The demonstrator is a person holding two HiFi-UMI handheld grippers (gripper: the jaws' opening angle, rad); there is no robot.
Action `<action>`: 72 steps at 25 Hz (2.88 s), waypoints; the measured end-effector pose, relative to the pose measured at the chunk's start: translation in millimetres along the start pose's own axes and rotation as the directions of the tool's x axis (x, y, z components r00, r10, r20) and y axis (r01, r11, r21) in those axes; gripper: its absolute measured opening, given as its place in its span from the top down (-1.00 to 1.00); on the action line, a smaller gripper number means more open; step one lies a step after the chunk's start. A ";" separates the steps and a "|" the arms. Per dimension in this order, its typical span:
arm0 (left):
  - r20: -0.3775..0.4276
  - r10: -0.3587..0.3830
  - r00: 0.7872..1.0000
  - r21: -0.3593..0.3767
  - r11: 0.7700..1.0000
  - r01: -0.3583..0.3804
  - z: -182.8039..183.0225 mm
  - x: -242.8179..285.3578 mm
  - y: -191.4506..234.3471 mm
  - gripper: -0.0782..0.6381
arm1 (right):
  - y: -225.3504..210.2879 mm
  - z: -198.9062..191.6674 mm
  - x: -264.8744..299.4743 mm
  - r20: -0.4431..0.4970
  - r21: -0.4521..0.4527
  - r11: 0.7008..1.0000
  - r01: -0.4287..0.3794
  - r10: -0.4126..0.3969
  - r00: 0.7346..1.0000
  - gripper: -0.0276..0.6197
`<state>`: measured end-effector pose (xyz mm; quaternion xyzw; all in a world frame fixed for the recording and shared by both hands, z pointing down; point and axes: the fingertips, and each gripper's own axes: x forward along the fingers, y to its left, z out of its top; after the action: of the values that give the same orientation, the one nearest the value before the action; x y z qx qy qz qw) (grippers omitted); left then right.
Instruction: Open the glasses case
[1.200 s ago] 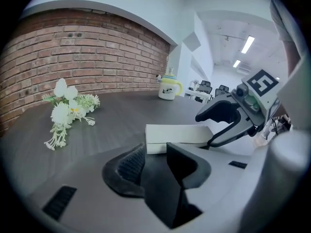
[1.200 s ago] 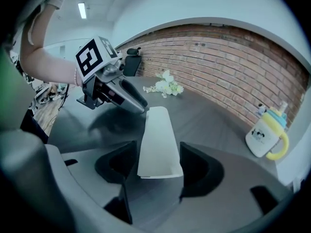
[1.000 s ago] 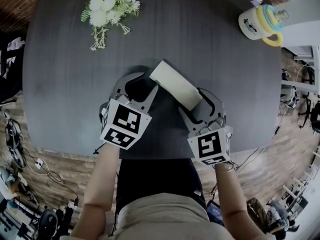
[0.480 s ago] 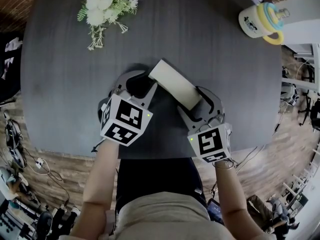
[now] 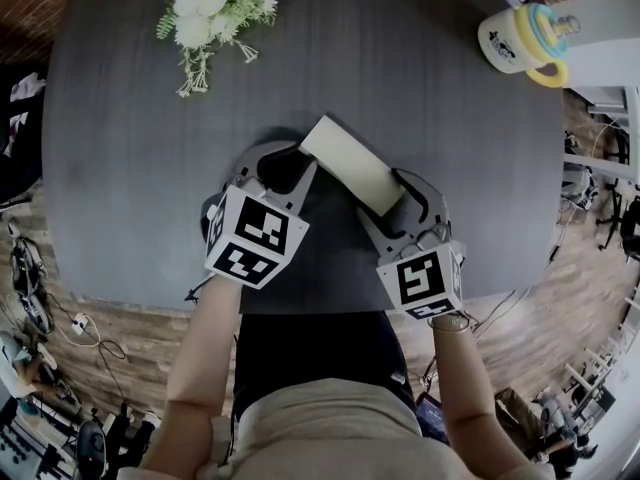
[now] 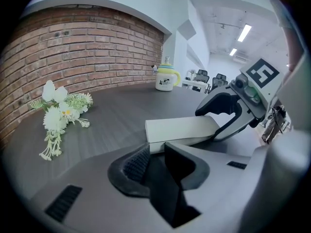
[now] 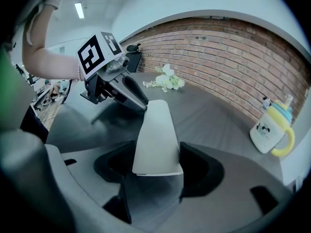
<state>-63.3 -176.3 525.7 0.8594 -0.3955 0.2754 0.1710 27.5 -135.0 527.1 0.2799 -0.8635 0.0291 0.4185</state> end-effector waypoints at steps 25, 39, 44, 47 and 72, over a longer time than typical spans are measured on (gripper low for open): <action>-0.005 0.016 1.000 0.011 1.000 -0.016 -3.6 -0.2 0.9 0.48 | -63.6 7.5 -34.7 0.056 0.124 0.980 0.158 -0.165 0.985 0.64; -0.007 0.017 1.000 0.008 1.000 -0.017 -4.4 -1.3 0.5 0.49 | -93.1 -9.5 -22.5 0.060 0.265 0.950 0.166 -0.188 0.980 0.76; 0.000 0.013 1.000 0.003 1.000 -0.013 -3.7 -0.9 1.2 0.49 | -98.6 -13.5 -19.0 0.059 0.315 0.932 0.182 -0.210 0.976 0.75; -0.008 0.007 1.000 -0.002 1.000 -0.007 -6.0 -0.9 1.1 0.49 | -100.1 -15.0 -17.5 0.059 0.337 0.921 0.196 -0.228 0.972 0.74; 0.020 0.006 1.000 -0.059 0.998 -0.005 1.4 -7.9 0.6 0.48 | -86.3 2.1 -26.9 0.111 0.313 0.933 0.179 -0.223 0.968 0.56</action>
<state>-67.5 -172.7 519.8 0.8556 -0.4075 0.2553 0.1915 83.1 -195.9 490.0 0.4288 -0.8438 0.0966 0.3079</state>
